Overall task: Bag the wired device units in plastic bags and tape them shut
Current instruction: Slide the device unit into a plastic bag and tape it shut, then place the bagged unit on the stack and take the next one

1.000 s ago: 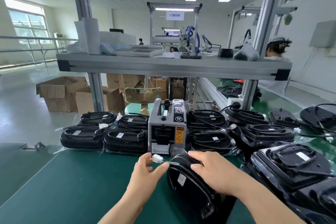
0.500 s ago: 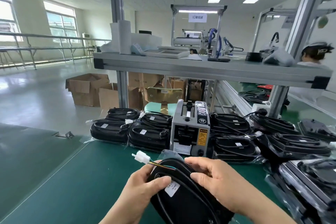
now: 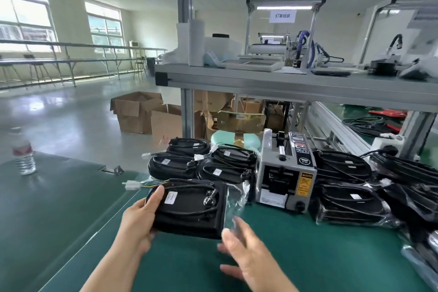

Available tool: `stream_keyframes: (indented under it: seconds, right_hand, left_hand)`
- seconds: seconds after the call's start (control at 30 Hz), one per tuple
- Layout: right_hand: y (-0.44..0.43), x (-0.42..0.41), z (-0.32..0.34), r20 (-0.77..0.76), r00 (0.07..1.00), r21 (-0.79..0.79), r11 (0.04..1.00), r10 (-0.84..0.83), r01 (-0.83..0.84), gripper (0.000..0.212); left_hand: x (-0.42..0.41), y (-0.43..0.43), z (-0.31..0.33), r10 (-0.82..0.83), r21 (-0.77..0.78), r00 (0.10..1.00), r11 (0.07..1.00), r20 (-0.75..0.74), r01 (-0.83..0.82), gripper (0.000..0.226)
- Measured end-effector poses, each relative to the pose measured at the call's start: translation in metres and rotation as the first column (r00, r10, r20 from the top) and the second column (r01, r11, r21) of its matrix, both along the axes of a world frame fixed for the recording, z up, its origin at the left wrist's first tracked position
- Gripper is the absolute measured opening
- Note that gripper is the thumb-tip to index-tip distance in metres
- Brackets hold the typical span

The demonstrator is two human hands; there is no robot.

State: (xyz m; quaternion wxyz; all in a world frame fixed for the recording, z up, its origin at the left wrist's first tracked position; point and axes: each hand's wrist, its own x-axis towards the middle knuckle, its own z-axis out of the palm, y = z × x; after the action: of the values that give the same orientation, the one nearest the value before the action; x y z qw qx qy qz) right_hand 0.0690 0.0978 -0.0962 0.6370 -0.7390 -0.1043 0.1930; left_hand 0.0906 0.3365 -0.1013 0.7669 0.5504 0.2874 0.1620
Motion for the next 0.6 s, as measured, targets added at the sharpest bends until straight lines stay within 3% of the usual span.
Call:
stream_keyframes:
  seconds: [0.1, 0.27, 0.33, 0.6]
  right_hand:
    - [0.036, 0.016, -0.001, -0.017, 1.000, -0.028, 1.000, 0.010, -0.011, 0.062]
    - [0.088, 0.035, -0.003, -0.007, 0.998, -0.062, 0.997, 0.055, -0.056, 0.061]
    - [0.103, 0.043, -0.006, 0.030, 0.998, -0.097, 0.994, 0.062, -0.059, 0.057]
    - [0.134, 0.059, -0.022, 0.206, 0.978, -0.311, 0.950, 0.024, 0.042, 0.073]
  left_hand:
    - [0.014, 0.027, 0.000, 0.001, 0.051, 1.000, 0.999, -0.005, -0.001, 0.037]
    - [0.039, 0.064, -0.010, 0.123, 0.148, 0.990, 0.980, 0.067, -0.132, 0.022]
    - [0.050, 0.074, -0.019, 0.181, 0.193, 0.982, 0.963, 0.060, -0.189, 0.026]
    - [0.062, 0.087, -0.036, 0.264, 0.374, 0.964, 0.891, 0.036, -0.258, 0.047]
